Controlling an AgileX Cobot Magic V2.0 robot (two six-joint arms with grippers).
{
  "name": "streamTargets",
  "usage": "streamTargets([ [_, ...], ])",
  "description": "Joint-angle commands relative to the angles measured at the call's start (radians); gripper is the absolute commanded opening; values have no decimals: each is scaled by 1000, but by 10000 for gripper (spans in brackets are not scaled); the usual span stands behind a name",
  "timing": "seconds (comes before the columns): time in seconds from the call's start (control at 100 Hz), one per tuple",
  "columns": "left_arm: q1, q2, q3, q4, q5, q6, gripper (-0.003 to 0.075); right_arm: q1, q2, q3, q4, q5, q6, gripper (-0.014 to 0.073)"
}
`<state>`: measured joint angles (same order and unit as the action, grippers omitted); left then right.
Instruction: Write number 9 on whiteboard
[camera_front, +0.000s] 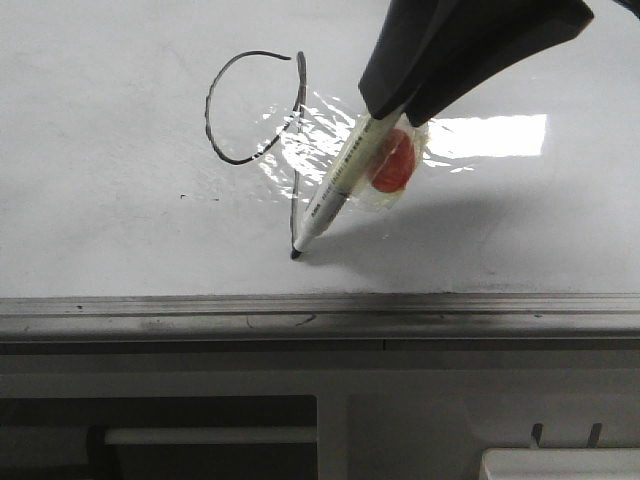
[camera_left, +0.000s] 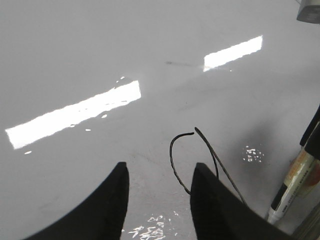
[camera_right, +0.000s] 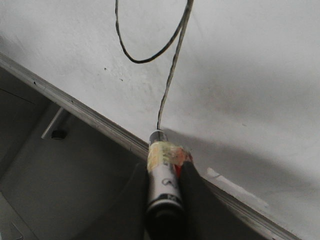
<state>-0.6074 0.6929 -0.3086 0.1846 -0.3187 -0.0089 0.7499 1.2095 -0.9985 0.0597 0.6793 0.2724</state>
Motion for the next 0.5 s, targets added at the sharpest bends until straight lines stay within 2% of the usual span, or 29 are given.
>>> streamTargets([
  [0.0,-26,18,-26,28,-53,-11,277,5,-22,-18,-60,-70,-3,-76],
  [0.18,-176,111,-26,159,-74,-11,277,79,-41,-34,-48,-82,-3,-76],
  [0.31,-279,222,-26,166,-128,-11,277,134,-43,-36,-11,-76,-3,-76],
  [0.49,-305,354,-26,155,-221,-5,277,164,-40,-36,41,-72,-3,-76],
])
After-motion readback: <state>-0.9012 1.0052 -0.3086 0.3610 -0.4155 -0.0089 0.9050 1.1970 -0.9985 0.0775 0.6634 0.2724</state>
